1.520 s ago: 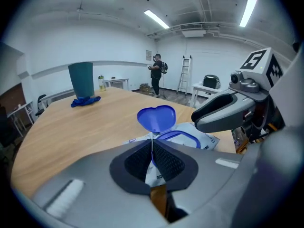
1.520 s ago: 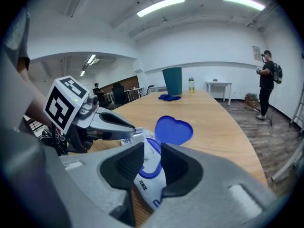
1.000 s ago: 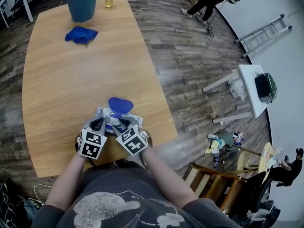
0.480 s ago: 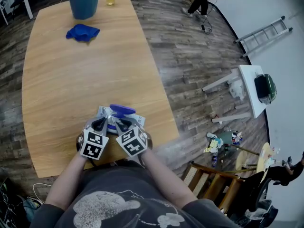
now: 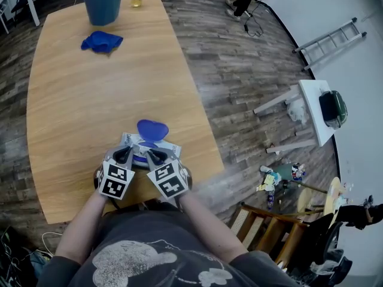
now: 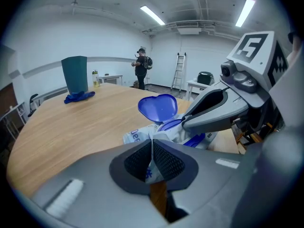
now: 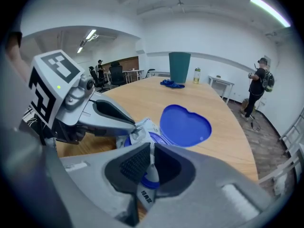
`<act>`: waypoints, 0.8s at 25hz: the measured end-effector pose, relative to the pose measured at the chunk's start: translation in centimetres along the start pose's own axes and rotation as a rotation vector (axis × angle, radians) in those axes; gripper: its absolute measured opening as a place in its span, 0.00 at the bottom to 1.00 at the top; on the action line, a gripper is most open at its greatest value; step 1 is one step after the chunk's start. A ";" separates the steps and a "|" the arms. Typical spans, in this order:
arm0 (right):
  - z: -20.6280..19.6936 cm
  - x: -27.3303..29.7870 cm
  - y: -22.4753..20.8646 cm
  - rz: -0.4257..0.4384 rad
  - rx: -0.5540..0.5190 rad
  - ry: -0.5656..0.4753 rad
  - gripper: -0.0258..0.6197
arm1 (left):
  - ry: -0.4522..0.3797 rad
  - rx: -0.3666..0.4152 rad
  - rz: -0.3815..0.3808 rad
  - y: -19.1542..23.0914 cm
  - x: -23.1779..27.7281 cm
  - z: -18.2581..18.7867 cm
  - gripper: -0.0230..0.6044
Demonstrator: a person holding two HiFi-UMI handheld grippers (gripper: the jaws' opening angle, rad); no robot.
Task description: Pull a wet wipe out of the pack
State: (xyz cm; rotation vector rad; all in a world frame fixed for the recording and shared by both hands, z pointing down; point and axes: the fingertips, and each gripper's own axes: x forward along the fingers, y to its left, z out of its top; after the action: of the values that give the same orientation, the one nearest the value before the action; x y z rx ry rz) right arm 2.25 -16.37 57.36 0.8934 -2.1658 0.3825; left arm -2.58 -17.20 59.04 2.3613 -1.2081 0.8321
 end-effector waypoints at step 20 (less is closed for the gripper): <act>0.0 -9.8 -6.4 -0.120 0.181 -0.226 0.06 | 0.007 -0.112 0.048 0.7 -0.6 -0.3 0.15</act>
State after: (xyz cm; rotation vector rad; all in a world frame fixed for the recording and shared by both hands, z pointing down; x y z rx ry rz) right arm 11.43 -16.20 50.07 1.2117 -2.2940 0.4408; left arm -3.55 -17.12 58.94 2.2468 -1.2788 0.7665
